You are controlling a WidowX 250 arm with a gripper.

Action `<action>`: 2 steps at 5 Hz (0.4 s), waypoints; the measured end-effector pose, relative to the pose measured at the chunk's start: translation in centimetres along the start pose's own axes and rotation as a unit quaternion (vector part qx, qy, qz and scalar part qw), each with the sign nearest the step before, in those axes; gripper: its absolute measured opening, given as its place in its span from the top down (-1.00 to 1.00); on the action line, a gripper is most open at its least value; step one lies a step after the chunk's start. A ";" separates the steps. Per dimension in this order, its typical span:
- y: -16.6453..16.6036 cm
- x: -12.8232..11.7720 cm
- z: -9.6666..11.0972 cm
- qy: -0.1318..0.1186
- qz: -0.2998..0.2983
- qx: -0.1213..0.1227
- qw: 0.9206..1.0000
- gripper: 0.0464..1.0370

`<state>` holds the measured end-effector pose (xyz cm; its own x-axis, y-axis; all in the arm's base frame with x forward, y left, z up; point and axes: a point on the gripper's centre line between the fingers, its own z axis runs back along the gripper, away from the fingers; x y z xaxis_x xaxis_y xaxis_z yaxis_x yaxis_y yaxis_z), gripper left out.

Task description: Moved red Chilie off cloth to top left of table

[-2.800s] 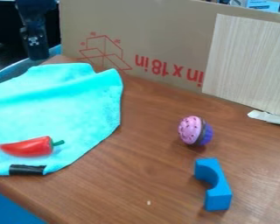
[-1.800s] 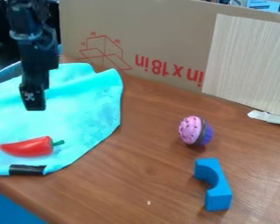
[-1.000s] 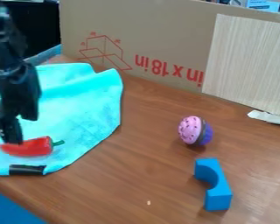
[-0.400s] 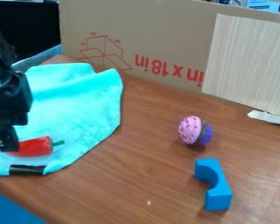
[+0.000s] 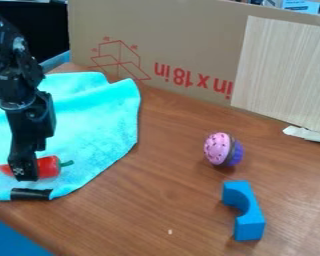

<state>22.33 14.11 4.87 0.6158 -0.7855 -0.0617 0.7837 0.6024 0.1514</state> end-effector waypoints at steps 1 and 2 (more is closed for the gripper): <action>-0.4 -0.1 -0.1 0.005 -0.005 -0.014 1.000 -0.84; -0.5 0.0 -0.3 0.002 -0.016 -0.012 1.000 -0.26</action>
<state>21.92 13.85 4.53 0.5908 -0.8038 -0.0698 0.8046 0.5804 0.1255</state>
